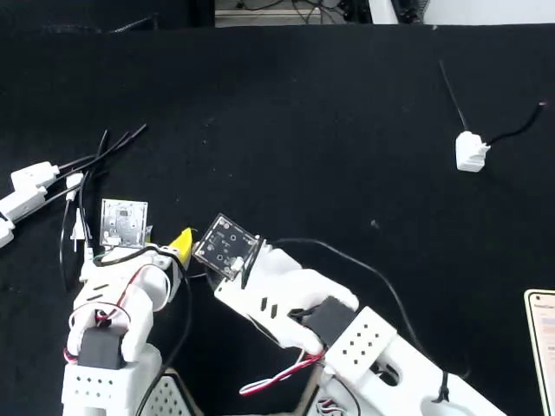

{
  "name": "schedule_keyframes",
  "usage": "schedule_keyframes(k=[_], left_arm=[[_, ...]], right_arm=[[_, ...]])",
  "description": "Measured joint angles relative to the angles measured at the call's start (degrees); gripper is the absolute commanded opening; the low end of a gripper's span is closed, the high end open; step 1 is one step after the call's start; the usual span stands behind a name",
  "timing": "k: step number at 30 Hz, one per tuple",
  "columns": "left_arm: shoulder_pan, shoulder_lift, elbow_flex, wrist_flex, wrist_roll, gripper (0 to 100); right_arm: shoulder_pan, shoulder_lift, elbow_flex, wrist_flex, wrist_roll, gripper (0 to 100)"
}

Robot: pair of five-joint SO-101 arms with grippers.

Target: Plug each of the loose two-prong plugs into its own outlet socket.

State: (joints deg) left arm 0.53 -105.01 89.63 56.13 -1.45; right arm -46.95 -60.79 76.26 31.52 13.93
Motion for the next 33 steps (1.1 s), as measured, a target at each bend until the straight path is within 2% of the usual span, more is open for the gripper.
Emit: schedule_keyframes(k=[10, 20, 25, 33], left_arm=[[0.00, 0.00, 0.00, 0.00, 0.00, 22], [-8.00, 0.53, 0.00, 0.09, 1.58, 22], [-8.53, 0.53, 0.79, 0.09, 1.58, 22], [-8.53, 0.62, 1.58, 0.09, 1.58, 22]], right_arm=[[0.79, 0.00, -0.09, 0.53, 0.00, 1.0], [13.36, 0.35, -14.15, 19.96, 0.53, 1.0], [16.44, 11.43, -24.18, 30.24, 4.57, 1.0], [19.69, 38.51, -52.04, 51.69, 3.87, 1.0]])
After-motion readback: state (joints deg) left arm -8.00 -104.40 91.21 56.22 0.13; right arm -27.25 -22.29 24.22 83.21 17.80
